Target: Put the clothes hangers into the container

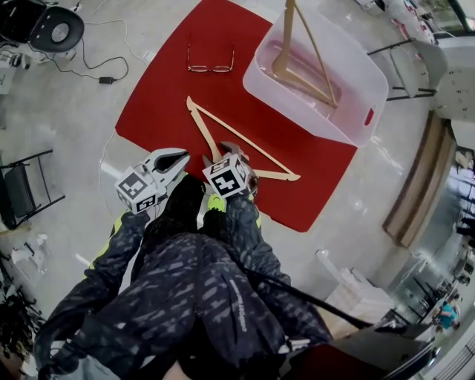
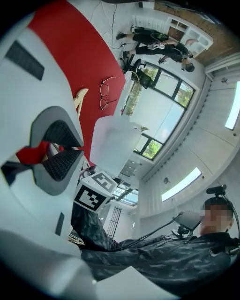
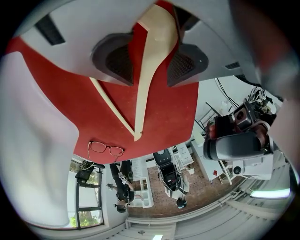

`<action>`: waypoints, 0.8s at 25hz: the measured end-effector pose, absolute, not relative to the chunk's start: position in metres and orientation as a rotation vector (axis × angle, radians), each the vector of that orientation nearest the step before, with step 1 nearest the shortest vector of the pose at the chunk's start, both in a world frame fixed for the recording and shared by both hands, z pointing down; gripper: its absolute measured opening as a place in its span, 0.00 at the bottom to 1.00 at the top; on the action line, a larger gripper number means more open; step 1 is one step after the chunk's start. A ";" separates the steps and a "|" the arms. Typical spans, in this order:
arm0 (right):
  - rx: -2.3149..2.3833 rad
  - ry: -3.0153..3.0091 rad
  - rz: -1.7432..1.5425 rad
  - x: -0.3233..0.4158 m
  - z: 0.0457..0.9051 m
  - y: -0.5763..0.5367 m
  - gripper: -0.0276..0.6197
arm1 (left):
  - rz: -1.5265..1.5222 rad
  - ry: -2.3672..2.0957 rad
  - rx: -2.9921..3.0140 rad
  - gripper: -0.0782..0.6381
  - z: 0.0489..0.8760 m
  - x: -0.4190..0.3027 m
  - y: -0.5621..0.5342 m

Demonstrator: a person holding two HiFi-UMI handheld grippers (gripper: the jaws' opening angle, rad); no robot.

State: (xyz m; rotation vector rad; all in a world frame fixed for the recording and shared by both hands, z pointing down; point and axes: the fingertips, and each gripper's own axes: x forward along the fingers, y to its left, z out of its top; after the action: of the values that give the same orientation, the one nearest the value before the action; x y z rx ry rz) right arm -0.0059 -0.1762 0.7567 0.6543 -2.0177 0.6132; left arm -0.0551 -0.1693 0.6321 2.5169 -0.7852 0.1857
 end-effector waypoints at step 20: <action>0.754 -1.965 0.606 0.005 0.767 -0.185 0.23 | 0.168 -0.751 2.506 0.13 0.632 -0.056 -0.177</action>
State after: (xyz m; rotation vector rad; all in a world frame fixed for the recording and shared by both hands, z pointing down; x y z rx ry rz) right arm 0.0048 -0.1845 0.7668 0.7537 -1.9652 0.6063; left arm -0.0563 -0.1769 0.6324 2.5056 -0.7507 0.1683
